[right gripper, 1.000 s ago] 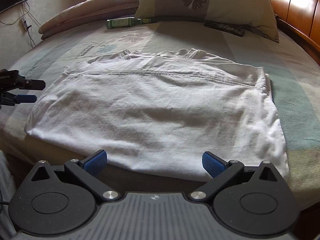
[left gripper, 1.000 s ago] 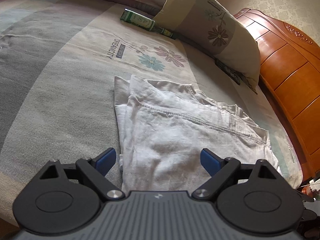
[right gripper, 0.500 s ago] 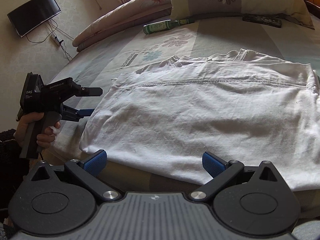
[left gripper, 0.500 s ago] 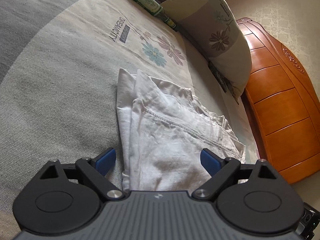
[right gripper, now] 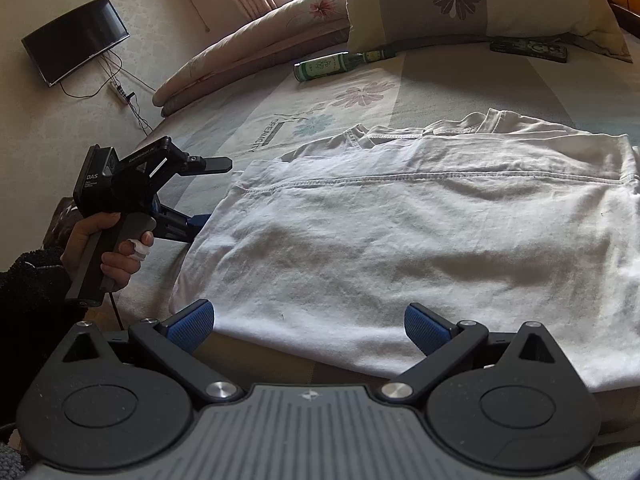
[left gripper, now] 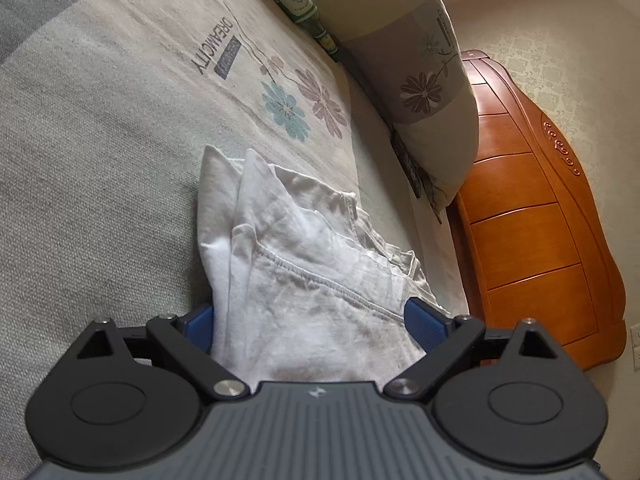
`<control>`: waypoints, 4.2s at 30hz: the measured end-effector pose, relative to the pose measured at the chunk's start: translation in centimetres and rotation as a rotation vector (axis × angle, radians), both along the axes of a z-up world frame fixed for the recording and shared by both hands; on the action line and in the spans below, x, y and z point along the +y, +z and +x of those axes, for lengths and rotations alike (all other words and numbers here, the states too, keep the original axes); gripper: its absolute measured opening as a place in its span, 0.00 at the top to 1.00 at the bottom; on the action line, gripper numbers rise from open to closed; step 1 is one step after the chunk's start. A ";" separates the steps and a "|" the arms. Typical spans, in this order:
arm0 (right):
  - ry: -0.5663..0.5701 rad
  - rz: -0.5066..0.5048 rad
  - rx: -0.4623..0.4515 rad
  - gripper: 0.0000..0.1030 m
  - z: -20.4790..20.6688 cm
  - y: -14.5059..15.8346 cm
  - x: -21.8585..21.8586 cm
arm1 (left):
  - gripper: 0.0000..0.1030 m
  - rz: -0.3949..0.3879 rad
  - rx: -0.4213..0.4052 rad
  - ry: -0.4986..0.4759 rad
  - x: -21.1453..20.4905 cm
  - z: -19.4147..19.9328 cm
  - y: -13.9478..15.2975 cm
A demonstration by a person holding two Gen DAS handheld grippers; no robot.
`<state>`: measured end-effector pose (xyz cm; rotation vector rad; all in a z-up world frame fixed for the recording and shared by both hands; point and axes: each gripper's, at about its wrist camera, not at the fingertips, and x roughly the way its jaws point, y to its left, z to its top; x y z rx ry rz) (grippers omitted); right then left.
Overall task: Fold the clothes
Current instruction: 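Move the left gripper to the folded shirt edge while the right gripper withdraws, then grasp the edge of the white shirt with the left gripper, then lift the held shirt edge with the left gripper and fold it over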
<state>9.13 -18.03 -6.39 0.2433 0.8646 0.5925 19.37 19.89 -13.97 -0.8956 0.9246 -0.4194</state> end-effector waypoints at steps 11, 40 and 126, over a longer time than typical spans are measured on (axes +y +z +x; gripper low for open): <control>0.000 0.044 0.026 0.00 -0.2 0.3 0.2 | 0.08 -0.011 -0.006 -0.081 -0.6 0.8 -0.4; -0.024 0.077 0.027 0.00 0.0 0.3 -0.6 | 0.10 0.009 0.030 -0.211 -2.7 -0.7 -0.6; -0.104 -0.094 0.034 0.00 -2.2 1.5 0.0 | 0.91 0.563 0.054 -0.142 -8.0 -0.3 5.1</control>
